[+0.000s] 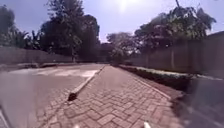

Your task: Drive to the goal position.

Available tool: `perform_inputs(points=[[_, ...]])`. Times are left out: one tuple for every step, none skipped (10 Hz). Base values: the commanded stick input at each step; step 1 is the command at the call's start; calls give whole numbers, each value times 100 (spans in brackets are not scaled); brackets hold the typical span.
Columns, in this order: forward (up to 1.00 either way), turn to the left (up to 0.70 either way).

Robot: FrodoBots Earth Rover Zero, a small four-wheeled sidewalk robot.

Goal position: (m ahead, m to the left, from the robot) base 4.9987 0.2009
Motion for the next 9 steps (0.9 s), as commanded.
perform_inputs(points=[[85,0],[85,0],[85,0],[85,19],[85,16],[85,14],[85,11],[85,9],[85,6]])
